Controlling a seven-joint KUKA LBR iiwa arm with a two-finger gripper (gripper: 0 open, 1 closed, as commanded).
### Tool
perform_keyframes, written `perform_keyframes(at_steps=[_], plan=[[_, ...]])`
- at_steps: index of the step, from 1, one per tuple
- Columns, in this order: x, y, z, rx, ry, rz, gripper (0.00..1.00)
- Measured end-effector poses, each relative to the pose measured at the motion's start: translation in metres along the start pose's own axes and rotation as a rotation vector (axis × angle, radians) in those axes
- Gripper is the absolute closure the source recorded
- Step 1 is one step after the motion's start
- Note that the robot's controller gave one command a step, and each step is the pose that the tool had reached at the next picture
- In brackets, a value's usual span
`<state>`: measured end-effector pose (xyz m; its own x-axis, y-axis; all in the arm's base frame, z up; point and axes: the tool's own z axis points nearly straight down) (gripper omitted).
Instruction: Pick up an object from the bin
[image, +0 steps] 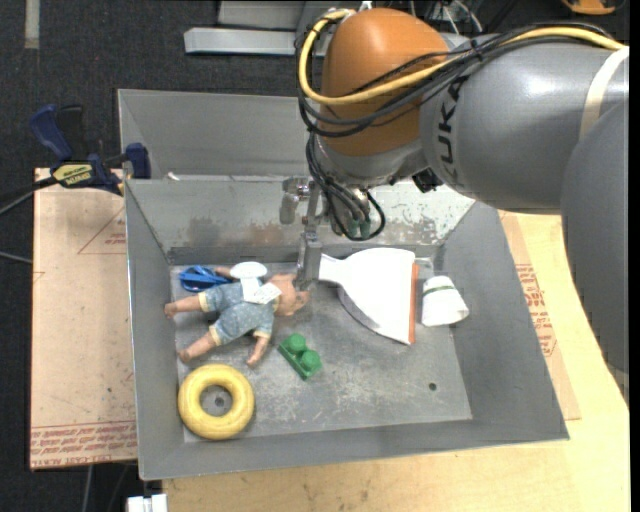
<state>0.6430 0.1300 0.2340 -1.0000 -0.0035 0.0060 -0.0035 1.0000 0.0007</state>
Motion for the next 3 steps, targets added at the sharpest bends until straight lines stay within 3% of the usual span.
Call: perform_keyframes(at_steps=[1, 2, 3], plan=[[-0.001, -0.001, -0.006, -0.001, -0.008, 0.002, 0.00], [0.023, 0.009, 0.036, -0.002, -0.012, -0.014, 0.00], [0.034, 0.010, 0.098, -0.002, -0.010, -0.085, 0.00]])
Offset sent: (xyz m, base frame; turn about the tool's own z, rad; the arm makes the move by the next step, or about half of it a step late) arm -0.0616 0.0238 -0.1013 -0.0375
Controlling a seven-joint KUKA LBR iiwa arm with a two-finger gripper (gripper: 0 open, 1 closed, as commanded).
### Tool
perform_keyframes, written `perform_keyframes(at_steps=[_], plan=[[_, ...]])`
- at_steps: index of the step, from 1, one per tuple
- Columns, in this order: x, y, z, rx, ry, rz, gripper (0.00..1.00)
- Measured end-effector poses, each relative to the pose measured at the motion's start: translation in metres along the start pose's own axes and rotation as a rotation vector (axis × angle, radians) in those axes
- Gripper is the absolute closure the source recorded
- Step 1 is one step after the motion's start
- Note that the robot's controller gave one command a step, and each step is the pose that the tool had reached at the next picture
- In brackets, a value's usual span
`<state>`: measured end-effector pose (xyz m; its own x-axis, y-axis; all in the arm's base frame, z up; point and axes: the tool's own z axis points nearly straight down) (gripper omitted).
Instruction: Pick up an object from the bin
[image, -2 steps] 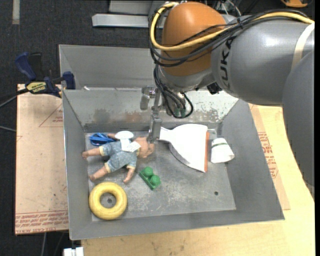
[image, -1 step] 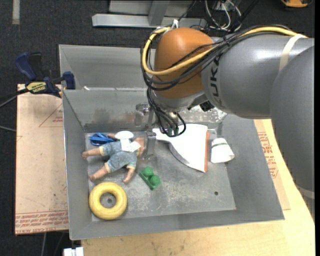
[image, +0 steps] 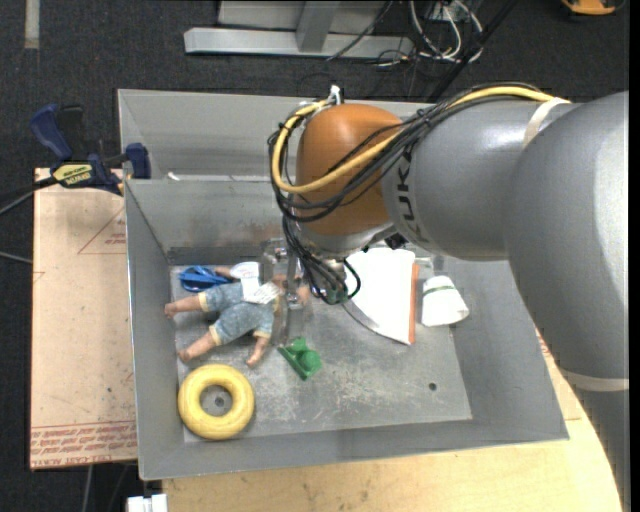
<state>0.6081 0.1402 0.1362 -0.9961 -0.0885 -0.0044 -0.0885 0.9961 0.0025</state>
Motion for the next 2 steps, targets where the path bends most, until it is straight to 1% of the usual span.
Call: perform_keyframes(at_steps=[1, 2], plan=[[-0.012, -0.006, 0.050, -0.003, -0.015, -0.049, 0.00], [-0.010, 0.021, 0.065, 0.001, -0.014, -0.252, 0.00]])
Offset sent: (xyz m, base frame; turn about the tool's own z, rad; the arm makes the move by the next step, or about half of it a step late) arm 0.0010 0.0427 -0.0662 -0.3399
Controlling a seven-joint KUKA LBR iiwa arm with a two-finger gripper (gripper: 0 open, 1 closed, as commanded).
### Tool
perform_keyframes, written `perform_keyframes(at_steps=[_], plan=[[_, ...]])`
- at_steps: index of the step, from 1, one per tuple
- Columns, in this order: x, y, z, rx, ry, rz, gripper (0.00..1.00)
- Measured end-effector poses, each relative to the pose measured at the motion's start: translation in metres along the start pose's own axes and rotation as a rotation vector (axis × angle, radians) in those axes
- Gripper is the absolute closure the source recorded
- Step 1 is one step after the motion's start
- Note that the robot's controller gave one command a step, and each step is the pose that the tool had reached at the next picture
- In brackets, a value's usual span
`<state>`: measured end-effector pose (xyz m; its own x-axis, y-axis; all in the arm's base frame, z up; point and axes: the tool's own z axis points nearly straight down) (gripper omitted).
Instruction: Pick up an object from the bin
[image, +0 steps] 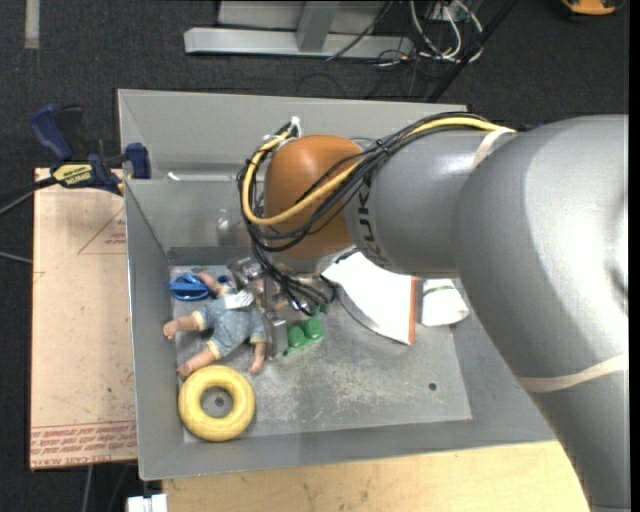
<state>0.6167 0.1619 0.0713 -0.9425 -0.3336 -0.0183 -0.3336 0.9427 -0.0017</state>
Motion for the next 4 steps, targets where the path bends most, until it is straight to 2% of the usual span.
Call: perform_keyframes(at_steps=[1, 2, 3, 4], plan=[[-0.007, 0.016, -0.001, -0.008, -0.009, 0.073, 1.00], [-0.006, 0.012, -0.002, -0.009, -0.009, 0.126, 1.00], [-0.003, 0.003, -0.043, -0.007, -0.001, 0.127, 1.00], [-0.007, 0.000, -0.089, -0.006, -0.012, 0.128, 1.00]])
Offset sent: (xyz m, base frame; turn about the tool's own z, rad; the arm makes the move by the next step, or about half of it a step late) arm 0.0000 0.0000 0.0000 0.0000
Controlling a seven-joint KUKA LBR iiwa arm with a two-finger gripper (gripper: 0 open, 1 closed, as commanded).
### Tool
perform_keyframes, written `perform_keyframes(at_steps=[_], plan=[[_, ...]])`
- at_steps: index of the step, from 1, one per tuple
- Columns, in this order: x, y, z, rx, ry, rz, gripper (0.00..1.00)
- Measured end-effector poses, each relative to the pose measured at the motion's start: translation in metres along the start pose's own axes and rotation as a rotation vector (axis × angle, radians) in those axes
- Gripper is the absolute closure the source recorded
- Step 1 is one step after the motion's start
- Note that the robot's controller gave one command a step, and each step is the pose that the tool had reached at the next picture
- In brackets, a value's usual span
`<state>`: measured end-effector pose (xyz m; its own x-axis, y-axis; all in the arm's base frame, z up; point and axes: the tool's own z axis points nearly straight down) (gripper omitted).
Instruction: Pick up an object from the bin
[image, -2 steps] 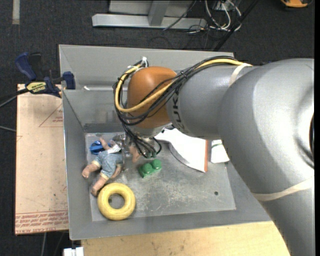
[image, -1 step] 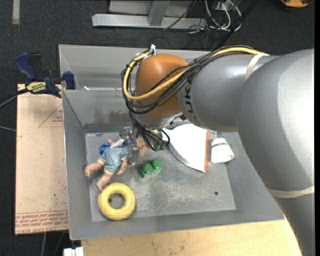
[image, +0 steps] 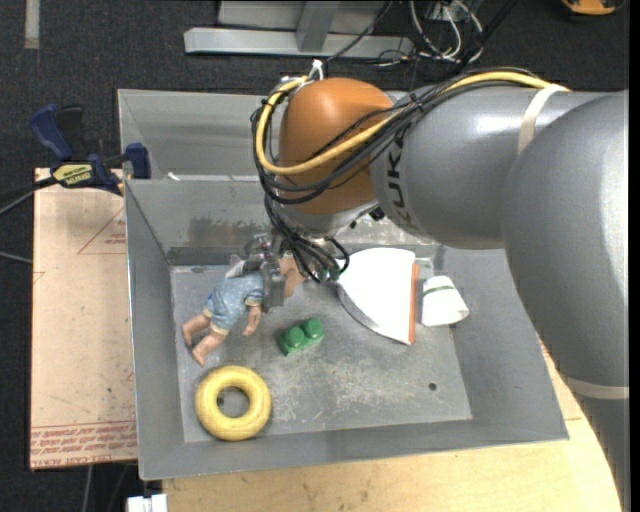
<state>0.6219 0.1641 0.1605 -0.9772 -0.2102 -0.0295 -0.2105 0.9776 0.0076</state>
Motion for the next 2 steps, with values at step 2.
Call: perform_keyframes(at_steps=[2], plan=[[0.006, -0.010, -0.101, -0.001, -0.002, 0.018, 1.00]])
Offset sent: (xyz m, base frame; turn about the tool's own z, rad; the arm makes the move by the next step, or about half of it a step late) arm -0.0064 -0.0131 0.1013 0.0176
